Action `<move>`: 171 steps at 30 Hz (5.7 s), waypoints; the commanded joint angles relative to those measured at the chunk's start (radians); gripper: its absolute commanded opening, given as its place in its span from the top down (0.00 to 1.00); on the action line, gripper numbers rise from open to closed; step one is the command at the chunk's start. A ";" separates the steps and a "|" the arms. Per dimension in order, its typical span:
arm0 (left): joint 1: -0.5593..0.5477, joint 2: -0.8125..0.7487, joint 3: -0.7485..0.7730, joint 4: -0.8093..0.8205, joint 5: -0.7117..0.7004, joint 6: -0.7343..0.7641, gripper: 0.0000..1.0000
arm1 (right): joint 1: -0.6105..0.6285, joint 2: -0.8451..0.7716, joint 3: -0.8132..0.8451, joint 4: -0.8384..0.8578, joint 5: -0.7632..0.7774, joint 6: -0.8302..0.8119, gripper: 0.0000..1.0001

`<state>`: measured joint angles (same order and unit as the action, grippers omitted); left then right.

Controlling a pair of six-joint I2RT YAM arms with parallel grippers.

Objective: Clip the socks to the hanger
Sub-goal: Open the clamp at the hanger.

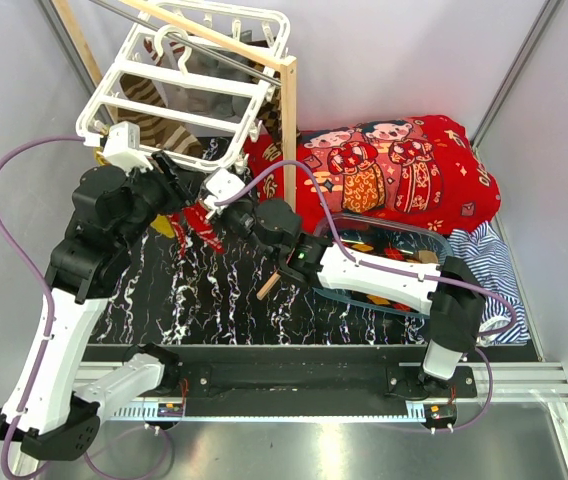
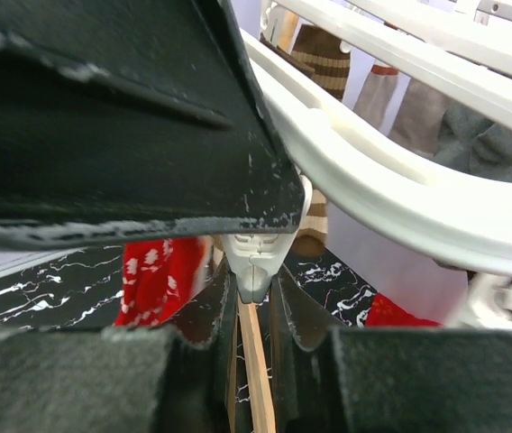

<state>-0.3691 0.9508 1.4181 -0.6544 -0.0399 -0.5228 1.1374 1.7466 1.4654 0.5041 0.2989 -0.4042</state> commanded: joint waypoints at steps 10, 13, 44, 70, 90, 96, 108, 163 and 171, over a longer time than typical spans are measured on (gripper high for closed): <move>-0.001 -0.001 -0.002 0.058 -0.012 0.004 0.77 | 0.024 -0.044 -0.004 0.057 0.034 -0.028 0.85; -0.001 -0.003 0.002 0.058 -0.020 0.027 0.83 | 0.022 -0.065 -0.025 0.054 0.020 -0.019 0.75; 0.035 0.031 0.053 0.127 0.371 0.422 0.99 | -0.222 -0.157 -0.001 -0.127 -0.652 0.347 0.30; 0.036 0.017 0.050 0.133 0.394 0.394 0.98 | -0.260 -0.081 0.119 -0.130 -0.840 0.380 0.64; 0.036 -0.038 0.042 0.138 0.229 0.256 0.45 | -0.203 -0.102 0.134 -0.228 -0.647 0.303 1.00; 0.035 -0.063 0.031 0.128 0.169 0.163 0.34 | -0.142 -0.104 0.148 -0.262 -0.468 0.225 1.00; 0.025 -0.061 0.005 0.082 0.043 0.083 0.29 | -0.065 -0.073 0.197 -0.286 -0.245 0.122 1.00; -0.120 0.051 0.097 0.041 -0.179 0.164 0.98 | -0.019 -0.416 -0.172 -0.796 0.026 0.220 0.17; -0.120 0.043 0.096 0.018 -0.178 0.167 1.00 | -0.246 -0.579 -0.324 -1.125 -0.098 0.398 0.16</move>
<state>-0.4900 0.9970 1.4799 -0.6369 -0.1967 -0.3733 1.0092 1.2392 1.2057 -0.4248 0.2638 -0.1146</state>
